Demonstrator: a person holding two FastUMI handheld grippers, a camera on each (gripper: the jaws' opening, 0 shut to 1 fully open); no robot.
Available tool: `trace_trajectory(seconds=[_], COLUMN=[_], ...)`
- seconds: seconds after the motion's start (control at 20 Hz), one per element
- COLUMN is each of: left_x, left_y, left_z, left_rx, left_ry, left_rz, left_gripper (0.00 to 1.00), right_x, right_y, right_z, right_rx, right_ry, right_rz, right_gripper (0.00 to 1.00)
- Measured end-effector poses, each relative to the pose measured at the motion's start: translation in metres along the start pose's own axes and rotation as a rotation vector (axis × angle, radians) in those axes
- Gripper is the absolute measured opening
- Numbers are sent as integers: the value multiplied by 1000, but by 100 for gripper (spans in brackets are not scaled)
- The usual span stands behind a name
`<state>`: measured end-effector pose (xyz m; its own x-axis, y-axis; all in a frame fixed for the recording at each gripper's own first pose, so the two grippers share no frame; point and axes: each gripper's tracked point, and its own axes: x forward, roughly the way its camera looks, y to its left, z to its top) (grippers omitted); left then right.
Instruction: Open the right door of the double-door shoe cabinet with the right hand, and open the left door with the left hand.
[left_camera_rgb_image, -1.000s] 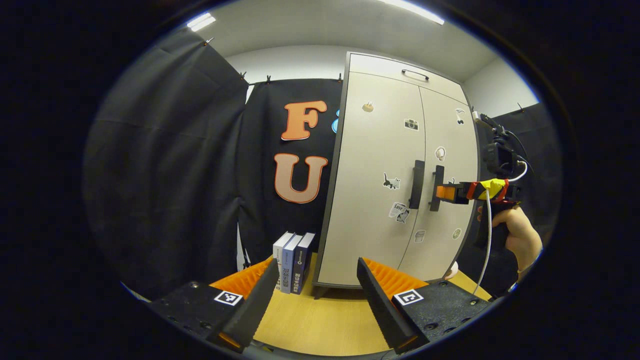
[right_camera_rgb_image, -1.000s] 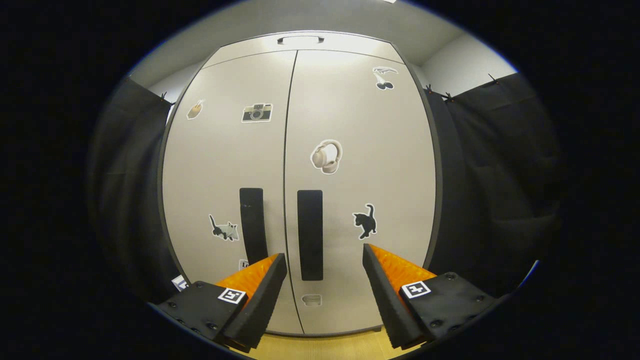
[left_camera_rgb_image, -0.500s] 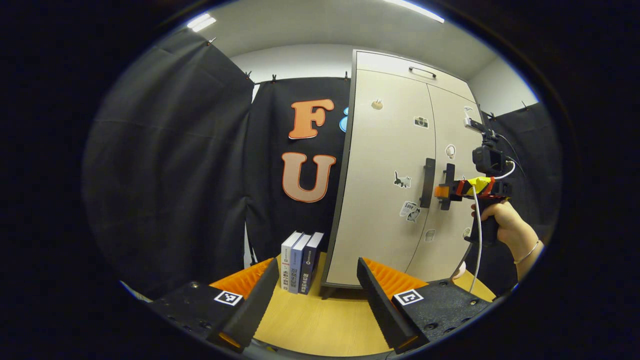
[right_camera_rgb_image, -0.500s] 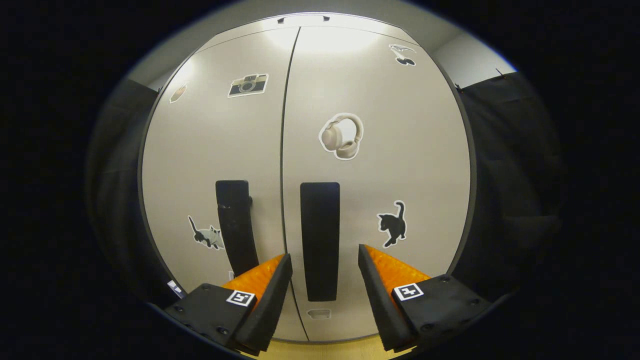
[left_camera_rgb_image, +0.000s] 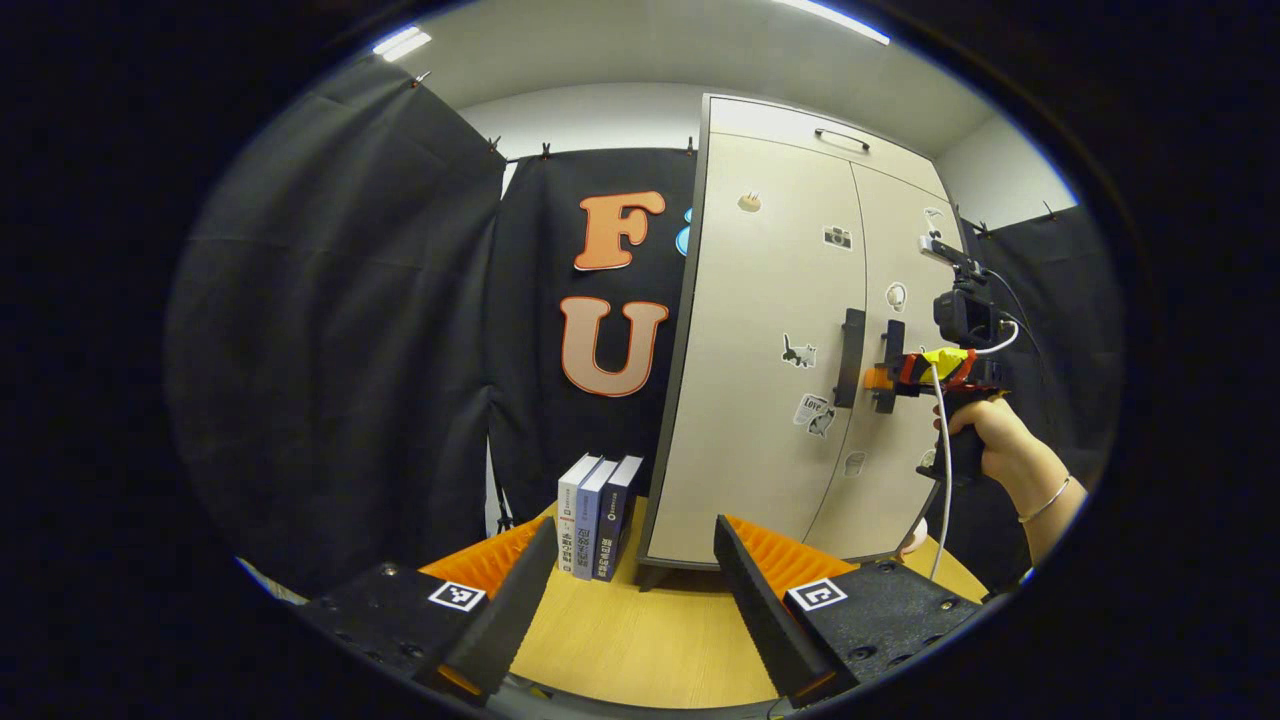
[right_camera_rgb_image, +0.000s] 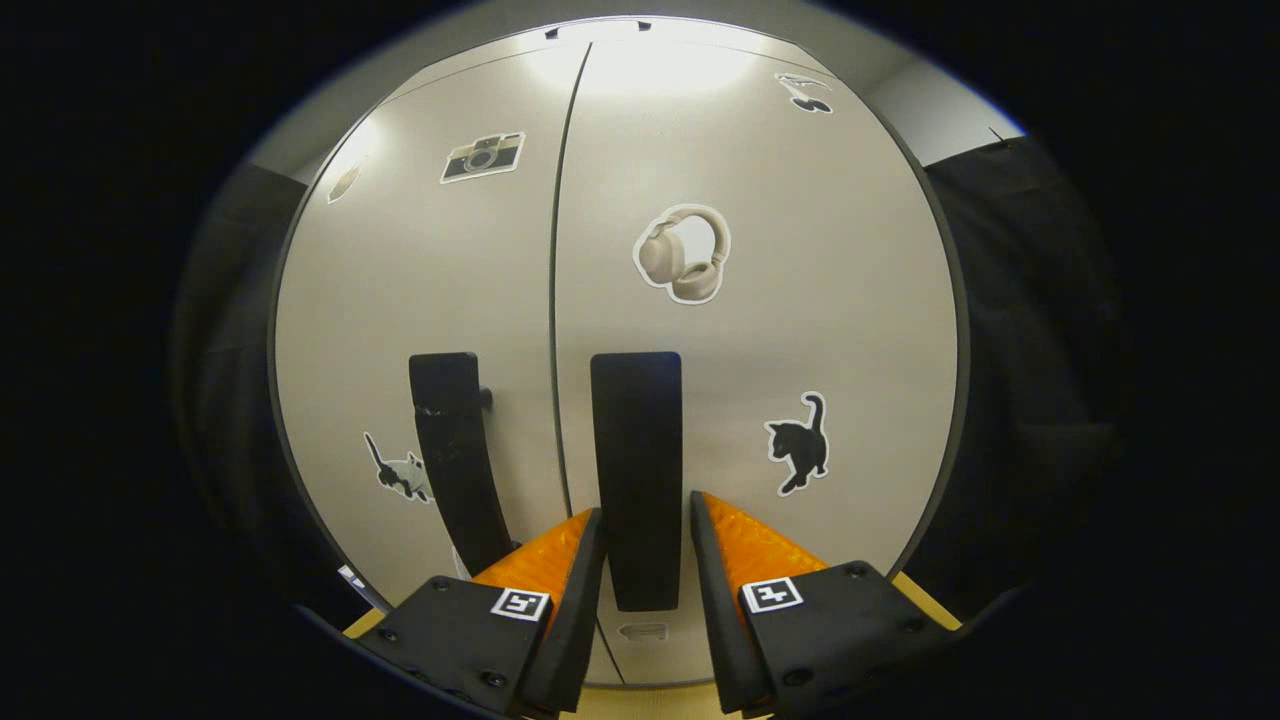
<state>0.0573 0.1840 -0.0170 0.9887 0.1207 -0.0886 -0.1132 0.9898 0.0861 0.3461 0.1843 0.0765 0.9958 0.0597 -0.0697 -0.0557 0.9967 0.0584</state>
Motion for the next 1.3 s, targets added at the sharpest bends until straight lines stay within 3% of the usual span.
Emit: trace_trajectory(seconds=[0.1,0.15,0.25,0.4,0.5,0.55,1.05,1.1,1.15,1.3], left_x=[-3,-6,-12,-22,-28,-32,-77,-81,-83,-91], left_y=[1,3,7,8,10,10,9,8,8,5], left_z=[-1,-1,-1,-3,-2,-2,-7,-7,-7,-6], left_rx=[2,0,-10,-16,-12,-14,-12,-12,-10,-10], left_ry=[-1,-2,-2,5,2,1,1,1,2,0], left_rz=[5,14,32,32,36,35,5,2,0,-4], left_gripper=[95,92,95,95,95,95,95,95,94,95], right_x=[4,2,-3,2,-1,-1,-36,-39,-42,-47], right_y=[-1,0,0,0,-2,-2,-14,-14,-15,-21], right_z=[0,-2,-1,-3,-5,-6,-2,-2,-2,-3], right_rx=[3,3,9,3,28,23,-15,-11,-14,-35], right_ry=[6,9,14,20,34,38,0,-1,0,7], right_rz=[-5,-7,-6,-5,-22,-23,-26,-23,-22,-26], right_gripper=[42,48,38,33,19,23,22,27,22,22])
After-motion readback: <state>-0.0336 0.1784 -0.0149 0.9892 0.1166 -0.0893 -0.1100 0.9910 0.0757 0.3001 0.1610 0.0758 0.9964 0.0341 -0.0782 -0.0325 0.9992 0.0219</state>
